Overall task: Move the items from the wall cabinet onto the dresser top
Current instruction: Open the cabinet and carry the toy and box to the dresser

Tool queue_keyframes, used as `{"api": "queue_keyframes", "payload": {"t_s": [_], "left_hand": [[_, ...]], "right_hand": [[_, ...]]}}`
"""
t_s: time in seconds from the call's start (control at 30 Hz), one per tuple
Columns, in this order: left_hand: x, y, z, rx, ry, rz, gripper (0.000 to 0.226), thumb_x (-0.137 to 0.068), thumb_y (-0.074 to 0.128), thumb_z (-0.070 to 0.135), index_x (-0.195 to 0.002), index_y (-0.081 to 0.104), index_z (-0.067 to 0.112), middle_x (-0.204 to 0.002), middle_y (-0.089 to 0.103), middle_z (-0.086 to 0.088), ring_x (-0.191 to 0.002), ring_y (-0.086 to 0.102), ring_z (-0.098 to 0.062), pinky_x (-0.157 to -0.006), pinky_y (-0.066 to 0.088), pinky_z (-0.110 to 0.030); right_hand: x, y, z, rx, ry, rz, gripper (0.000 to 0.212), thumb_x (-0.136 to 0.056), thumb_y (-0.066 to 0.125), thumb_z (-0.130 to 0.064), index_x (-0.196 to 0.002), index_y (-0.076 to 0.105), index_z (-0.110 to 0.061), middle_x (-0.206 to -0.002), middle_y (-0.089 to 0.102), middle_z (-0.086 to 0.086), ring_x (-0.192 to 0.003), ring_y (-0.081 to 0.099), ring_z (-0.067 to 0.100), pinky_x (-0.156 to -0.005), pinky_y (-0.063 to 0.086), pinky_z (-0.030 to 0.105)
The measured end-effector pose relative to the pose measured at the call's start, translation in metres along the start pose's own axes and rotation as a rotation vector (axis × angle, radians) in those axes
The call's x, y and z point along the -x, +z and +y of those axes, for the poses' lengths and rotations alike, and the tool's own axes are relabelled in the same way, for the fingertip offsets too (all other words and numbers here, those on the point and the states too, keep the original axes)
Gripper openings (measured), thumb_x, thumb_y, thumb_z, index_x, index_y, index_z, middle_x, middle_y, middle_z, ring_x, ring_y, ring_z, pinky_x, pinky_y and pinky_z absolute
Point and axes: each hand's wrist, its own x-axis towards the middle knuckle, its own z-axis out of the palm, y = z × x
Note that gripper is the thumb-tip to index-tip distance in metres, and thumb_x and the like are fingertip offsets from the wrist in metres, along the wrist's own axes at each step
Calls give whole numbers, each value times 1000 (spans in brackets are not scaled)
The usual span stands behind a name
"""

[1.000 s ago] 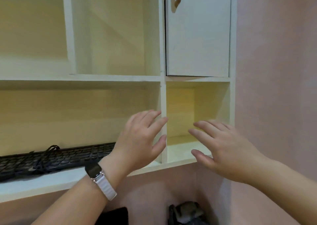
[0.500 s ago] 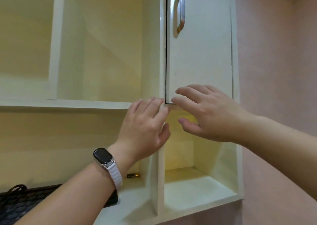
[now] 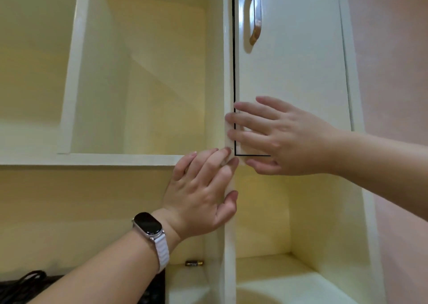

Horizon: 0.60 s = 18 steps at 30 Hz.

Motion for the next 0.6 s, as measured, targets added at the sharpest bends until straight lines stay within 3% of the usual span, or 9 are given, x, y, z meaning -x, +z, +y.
{"api": "queue_keyframes", "payload": {"t_s": [0.2,0.4,0.6], "left_hand": [[2,5,-1,-23,22,13,51,-87,42,44,-127,56,16,-137,47,-2,-122,49,-22,-107,24,-40],[2,2,-1,-18,28,-19,49,-87,44,42,-128,55,17,-139,45,-2,-123,48,-21,-110,20,-38],[2,-5,0,-14,18,-102,49,-88,45,40,-128,60,15,-140,50,-4,-126,49,-22,-110,23,-40]], "right_hand": [[-6,0,9,16,-90,41,43,-96,38,-45,-107,62,-12,-130,57,13,-136,40,32,-112,30,50],[-14,-25,15,68,-170,11,32,-84,45,-42,-96,63,-18,-100,60,7,-105,54,32,-106,33,48],[-3,-56,19,64,-167,-40,33,-85,40,-43,-91,62,-18,-100,59,6,-102,51,32,-104,34,46]]}}
